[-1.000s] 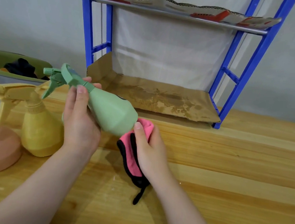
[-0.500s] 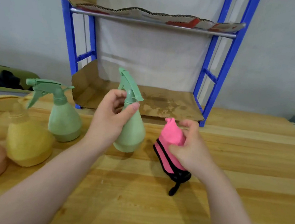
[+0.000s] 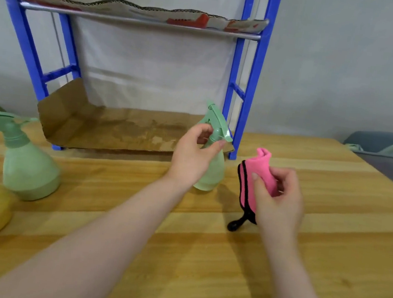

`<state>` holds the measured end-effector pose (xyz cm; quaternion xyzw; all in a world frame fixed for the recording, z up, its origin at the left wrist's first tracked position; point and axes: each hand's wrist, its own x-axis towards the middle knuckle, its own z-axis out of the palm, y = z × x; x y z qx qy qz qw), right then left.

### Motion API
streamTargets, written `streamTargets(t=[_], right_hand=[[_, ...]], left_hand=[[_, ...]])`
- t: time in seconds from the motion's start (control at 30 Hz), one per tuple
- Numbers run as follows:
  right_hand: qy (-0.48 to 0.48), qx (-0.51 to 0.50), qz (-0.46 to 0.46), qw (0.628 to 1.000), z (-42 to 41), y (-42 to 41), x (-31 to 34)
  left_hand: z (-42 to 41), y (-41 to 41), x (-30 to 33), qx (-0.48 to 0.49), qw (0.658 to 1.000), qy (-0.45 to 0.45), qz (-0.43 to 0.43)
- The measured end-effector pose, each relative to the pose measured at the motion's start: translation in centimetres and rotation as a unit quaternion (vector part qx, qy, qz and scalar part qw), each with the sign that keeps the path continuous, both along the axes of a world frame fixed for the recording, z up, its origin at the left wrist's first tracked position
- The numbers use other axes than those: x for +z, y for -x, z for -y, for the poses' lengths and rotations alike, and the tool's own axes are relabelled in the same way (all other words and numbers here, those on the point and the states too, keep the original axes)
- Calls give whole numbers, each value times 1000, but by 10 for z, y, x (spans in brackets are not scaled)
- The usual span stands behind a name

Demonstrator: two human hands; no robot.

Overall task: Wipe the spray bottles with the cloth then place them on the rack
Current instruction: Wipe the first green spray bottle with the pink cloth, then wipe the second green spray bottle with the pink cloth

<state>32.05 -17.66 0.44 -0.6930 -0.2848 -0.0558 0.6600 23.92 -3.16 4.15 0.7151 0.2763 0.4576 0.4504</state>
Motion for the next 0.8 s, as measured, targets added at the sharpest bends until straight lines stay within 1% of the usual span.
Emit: streamTargets(t=[0.17, 0.3, 0.5, 0.67, 0.8], right_hand=[[-2, -34, 37, 999, 1, -4, 0], [-11, -46, 46, 998, 2, -5, 0], [-13, -36, 61, 997, 0, -3, -1], [-5, -15, 71, 997, -2, 4, -2], [6, 12, 92, 996, -4, 14, -3]], left_hand=[[4, -33, -7, -12, 1000, -8, -14], [5, -44, -11, -16, 1000, -11, -24], [-3, -46, -15, -24, 999, -3, -34], [-13, -31, -18, -84, 991, -2, -102], [-14, 6, -18, -74, 985, -31, -152]])
